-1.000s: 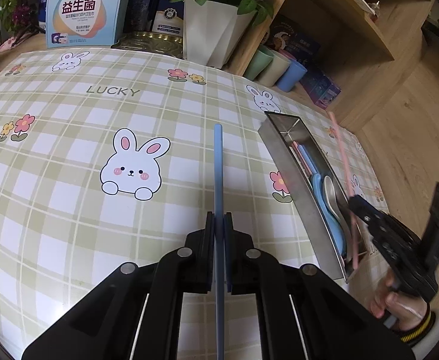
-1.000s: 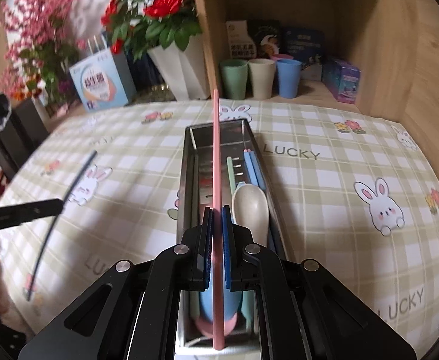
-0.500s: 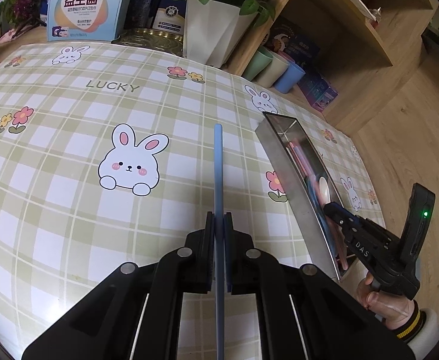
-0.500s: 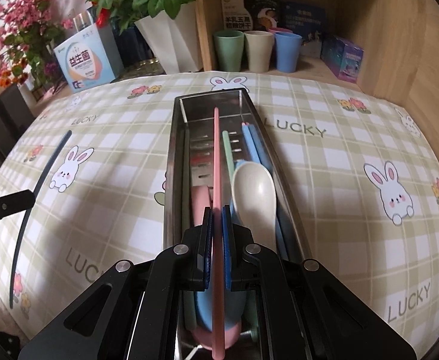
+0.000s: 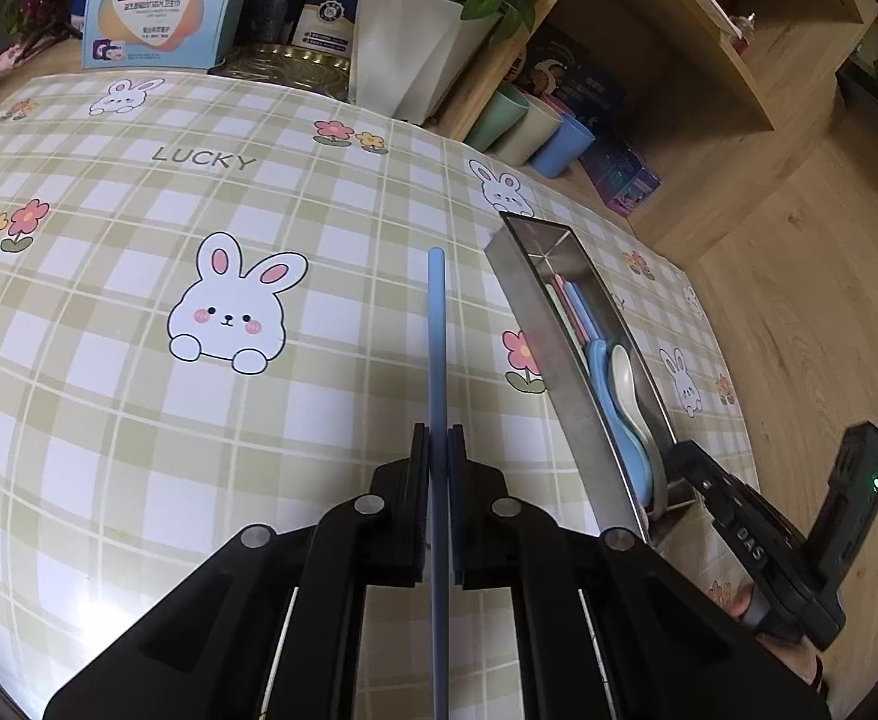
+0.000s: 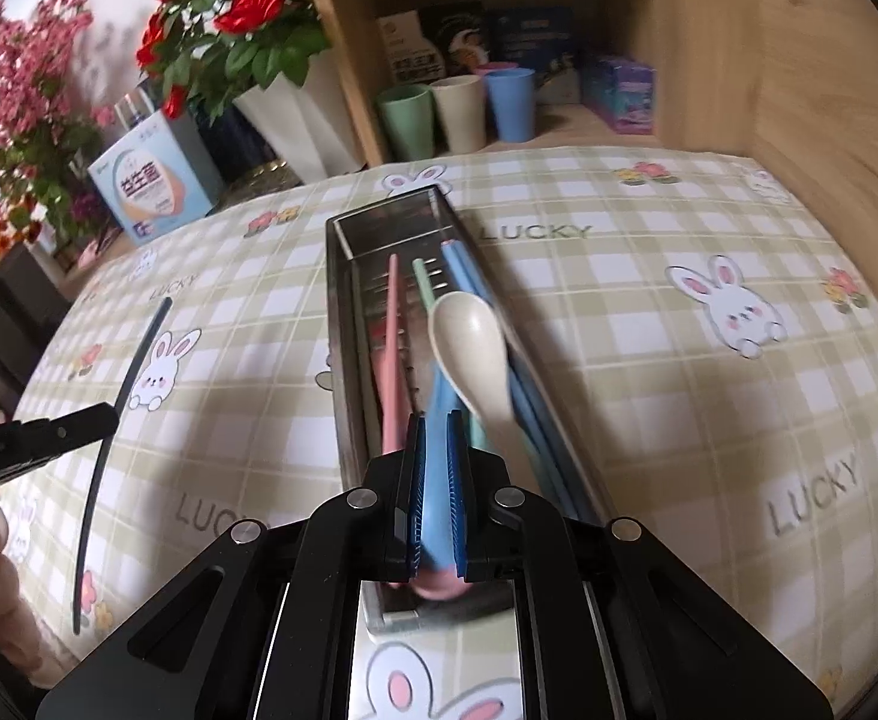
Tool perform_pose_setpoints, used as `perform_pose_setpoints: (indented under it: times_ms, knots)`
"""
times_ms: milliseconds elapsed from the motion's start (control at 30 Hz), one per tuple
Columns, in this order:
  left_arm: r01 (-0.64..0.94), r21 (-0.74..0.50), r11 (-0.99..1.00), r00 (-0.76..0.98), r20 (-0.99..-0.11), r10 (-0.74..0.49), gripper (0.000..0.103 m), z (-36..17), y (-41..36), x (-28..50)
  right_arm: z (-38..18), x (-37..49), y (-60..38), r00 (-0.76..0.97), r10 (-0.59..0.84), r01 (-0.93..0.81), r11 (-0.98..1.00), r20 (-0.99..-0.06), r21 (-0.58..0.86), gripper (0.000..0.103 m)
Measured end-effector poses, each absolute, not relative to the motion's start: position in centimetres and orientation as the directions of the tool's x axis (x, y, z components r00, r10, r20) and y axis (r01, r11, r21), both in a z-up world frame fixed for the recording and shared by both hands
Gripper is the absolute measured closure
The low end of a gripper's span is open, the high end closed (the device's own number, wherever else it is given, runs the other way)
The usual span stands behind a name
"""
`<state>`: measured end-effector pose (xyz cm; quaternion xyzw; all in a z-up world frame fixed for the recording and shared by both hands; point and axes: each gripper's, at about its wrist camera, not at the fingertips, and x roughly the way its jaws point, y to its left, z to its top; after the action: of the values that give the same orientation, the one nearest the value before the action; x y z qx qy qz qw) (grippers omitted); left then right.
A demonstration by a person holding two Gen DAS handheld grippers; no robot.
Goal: Organize utensils
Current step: 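Lower the blue chopstick into the steel tray and open the left tool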
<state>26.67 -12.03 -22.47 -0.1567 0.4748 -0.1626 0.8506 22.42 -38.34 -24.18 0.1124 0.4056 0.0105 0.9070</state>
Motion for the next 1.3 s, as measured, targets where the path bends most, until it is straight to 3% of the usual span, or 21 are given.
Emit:
perform_pose_setpoints:
  times_ms: [133, 233, 300, 433, 600, 767, 1300]
  knots:
    - [0.131, -0.428, 0.894, 0.49, -0.756, -0.434, 0.097, -22.4, -12.4, 26.7, -23.9, 21.0, -39.4, 0.68, 0.098, 0.12, 0.963, -0.727, 0.242, 0.09]
    - [0.132, -0.432, 0.892, 0.479, -0.76, -0.439, 0.098, -22.3, -13.1, 26.8, -23.9, 20.4, -40.0, 0.679, 0.092, 0.132, 0.961, -0.728, 0.244, 0.075]
    - [0.133, -0.441, 0.888, 0.456, -0.768, -0.45, 0.097, -22.5, -13.7, 27.0, -23.7, 20.1, -40.4, 0.682, 0.076, 0.142, 0.962, -0.727, 0.233, 0.06]
    - [0.139, -0.455, 0.88, 0.43, -0.773, -0.467, 0.097, -22.7, -15.3, 27.3, -23.2, 19.9, -41.3, 0.69, 0.065, 0.153, 0.96, -0.721, 0.233, 0.051]
    - [0.164, -0.445, 0.88, 0.432, -0.77, -0.47, 0.097, -22.1, -17.3, 27.9, -22.8, 19.8, -42.3, 0.7, 0.061, 0.161, 0.957, -0.712, 0.24, 0.03]
    - [0.163, -0.463, 0.871, 0.408, -0.772, -0.487, 0.097, -22.1, -19.2, 28.9, -23.4, 20.0, -43.3, 0.689, 0.067, 0.181, 0.948, -0.722, 0.261, 0.019]
    - [0.109, -0.537, 0.836, 0.394, -0.749, -0.533, 0.097, -21.6, -25.2, 33.5, -24.0, 19.7, -45.7, 0.712, 0.064, 0.229, 0.92, -0.699, 0.318, 0.018]
